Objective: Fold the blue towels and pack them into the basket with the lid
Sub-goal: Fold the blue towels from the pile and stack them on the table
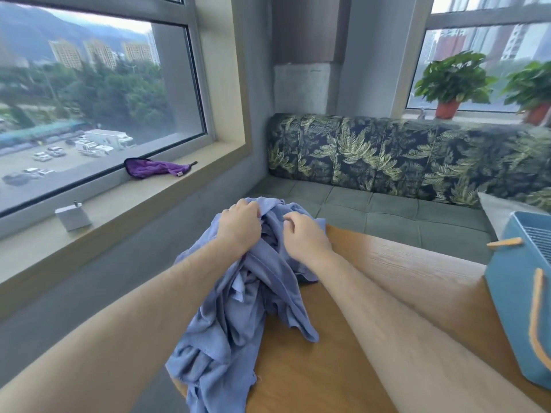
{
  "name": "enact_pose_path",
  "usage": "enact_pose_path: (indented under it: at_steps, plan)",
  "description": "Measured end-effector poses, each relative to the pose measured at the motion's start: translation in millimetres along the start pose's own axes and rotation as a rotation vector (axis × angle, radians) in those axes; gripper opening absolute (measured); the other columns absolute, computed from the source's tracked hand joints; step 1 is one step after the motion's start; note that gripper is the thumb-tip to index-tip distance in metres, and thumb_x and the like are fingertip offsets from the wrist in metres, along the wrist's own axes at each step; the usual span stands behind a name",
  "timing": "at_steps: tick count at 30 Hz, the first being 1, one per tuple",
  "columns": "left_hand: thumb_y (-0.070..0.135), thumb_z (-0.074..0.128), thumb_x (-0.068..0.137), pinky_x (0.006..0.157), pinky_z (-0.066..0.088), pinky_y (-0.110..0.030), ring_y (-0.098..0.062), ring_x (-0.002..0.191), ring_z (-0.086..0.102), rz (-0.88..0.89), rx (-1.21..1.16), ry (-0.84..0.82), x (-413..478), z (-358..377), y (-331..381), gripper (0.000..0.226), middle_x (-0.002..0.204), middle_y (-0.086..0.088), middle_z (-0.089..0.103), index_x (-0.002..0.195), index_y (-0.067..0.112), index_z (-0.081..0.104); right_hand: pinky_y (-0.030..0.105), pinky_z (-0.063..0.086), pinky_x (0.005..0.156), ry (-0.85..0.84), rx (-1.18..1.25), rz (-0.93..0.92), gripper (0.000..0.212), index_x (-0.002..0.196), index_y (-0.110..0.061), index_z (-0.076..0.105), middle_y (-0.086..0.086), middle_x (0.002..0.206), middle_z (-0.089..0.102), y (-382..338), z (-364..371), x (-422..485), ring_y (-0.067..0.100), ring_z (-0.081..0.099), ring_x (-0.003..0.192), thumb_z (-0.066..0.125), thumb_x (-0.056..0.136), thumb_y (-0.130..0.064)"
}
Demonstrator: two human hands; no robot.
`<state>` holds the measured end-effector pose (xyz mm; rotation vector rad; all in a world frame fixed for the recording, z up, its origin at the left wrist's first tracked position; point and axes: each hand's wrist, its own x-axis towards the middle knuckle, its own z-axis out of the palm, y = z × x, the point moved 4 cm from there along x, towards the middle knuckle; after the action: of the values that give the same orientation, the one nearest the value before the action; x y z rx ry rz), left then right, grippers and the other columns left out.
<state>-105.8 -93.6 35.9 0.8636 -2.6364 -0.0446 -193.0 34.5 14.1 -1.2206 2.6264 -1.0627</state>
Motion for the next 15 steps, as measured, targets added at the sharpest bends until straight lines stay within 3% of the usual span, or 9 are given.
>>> enact_pose_path:
  at_steps: [2,5,7,9,12,15]
  plan:
    - [0.016,0.052,0.096,0.079,0.041,-0.038,-0.033,0.102,0.057,0.036,-0.109,0.059,-14.5,-7.3,13.9,0.014,0.118,-0.009,0.056,0.106,0.011,0.06,0.036,0.037,0.061,-0.037,0.135,0.067,0.035,0.079,-0.011,0.055,0.003,0.079,0.06,2.3,-13.3,-3.5,0.028,0.053,0.08,0.036,0.104,-0.026]
    - [0.013,0.05,0.092,0.076,0.045,-0.039,-0.031,0.103,0.054,0.077,-0.162,0.114,-35.3,-7.9,28.6,0.013,0.121,-0.012,0.055,0.1,0.01,0.06,0.04,0.045,0.08,-0.121,0.245,0.123,0.048,0.093,0.002,0.064,0.015,0.097,0.07,7.6,-17.5,-7.7,0.031,0.06,0.09,0.036,0.106,-0.035]
    - [0.016,0.047,0.095,0.075,0.044,-0.04,-0.03,0.1,0.052,0.066,-0.18,0.093,-45.5,-4.1,29.1,0.014,0.114,-0.008,0.054,0.101,0.012,0.06,0.044,0.048,0.085,-0.145,0.326,0.149,0.048,0.092,0.005,0.063,0.021,0.1,0.07,9.4,-11.5,-14.6,0.031,0.061,0.087,0.04,0.105,-0.035]
    - [0.019,0.046,0.097,0.071,0.042,-0.038,-0.03,0.097,0.049,0.05,-0.177,0.095,-51.6,-2.9,23.4,0.016,0.108,-0.008,0.052,0.101,0.013,0.061,0.043,0.05,0.079,-0.159,0.344,0.17,0.043,0.087,0.0,0.064,0.018,0.092,0.07,9.7,-2.1,-23.0,0.027,0.059,0.08,0.044,0.103,-0.035]
    - [0.017,0.049,0.091,0.07,0.044,-0.038,-0.027,0.094,0.05,0.019,-0.238,0.074,-51.1,-3.7,7.7,0.015,0.101,-0.007,0.053,0.095,0.018,0.063,0.034,0.04,0.063,-0.17,0.355,0.198,0.041,0.074,-0.013,0.059,0.005,0.072,0.062,5.5,12.0,-29.8,0.02,0.054,0.068,0.045,0.104,-0.037]
    - [0.016,0.052,0.088,0.068,0.049,-0.036,-0.024,0.085,0.059,0.057,-0.348,0.005,-44.9,-10.4,6.2,0.014,0.09,-0.001,0.063,0.088,0.02,0.065,0.032,0.043,0.066,-0.133,0.488,0.316,0.046,0.071,-0.014,0.062,0.001,0.067,0.062,-6.9,17.9,-12.7,0.021,0.057,0.068,0.047,0.1,-0.046]
